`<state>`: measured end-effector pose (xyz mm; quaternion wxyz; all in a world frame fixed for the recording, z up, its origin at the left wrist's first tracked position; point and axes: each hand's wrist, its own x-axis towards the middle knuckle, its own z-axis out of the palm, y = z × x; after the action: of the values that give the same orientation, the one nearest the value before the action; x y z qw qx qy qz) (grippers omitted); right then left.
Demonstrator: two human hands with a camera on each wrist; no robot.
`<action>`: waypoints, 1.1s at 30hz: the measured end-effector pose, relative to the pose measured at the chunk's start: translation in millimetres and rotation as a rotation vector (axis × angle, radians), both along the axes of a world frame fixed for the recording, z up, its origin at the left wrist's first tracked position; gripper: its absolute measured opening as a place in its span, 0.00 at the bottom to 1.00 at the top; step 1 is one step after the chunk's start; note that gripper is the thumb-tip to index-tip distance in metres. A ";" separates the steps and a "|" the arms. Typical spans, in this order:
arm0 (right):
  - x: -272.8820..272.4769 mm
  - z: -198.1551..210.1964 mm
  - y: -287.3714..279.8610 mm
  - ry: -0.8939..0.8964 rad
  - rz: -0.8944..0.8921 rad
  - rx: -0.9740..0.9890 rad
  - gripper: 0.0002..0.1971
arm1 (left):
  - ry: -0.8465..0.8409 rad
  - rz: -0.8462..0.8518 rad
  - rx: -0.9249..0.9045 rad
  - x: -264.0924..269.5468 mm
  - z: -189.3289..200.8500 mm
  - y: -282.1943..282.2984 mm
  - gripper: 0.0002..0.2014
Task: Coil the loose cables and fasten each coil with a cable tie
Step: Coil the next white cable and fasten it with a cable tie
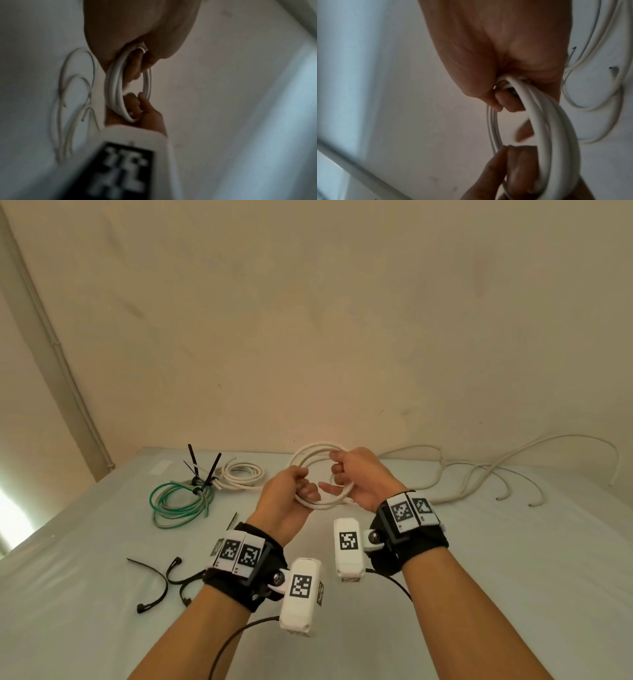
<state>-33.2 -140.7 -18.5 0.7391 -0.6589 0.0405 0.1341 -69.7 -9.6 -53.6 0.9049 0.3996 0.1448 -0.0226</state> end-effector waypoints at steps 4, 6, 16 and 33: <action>-13.3 1.0 9.6 -0.068 -0.011 0.024 0.10 | -0.012 0.024 0.028 -12.6 -3.0 1.5 0.12; -19.5 1.1 18.3 -0.061 0.004 0.092 0.06 | -0.038 0.136 0.018 -9.5 0.3 4.9 0.13; -23.4 13.3 20.9 -0.177 0.095 0.061 0.08 | -0.057 0.015 -0.031 -12.0 9.5 23.2 0.13; -30.7 14.4 8.2 -0.159 0.195 0.043 0.18 | -0.116 -0.089 0.278 -22.3 32.2 36.7 0.25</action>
<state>-63.9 -132.5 -4.0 0.7373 -0.6523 -0.0853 0.1535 -92.0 27.1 -21.5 0.8459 0.5275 0.0763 -0.0193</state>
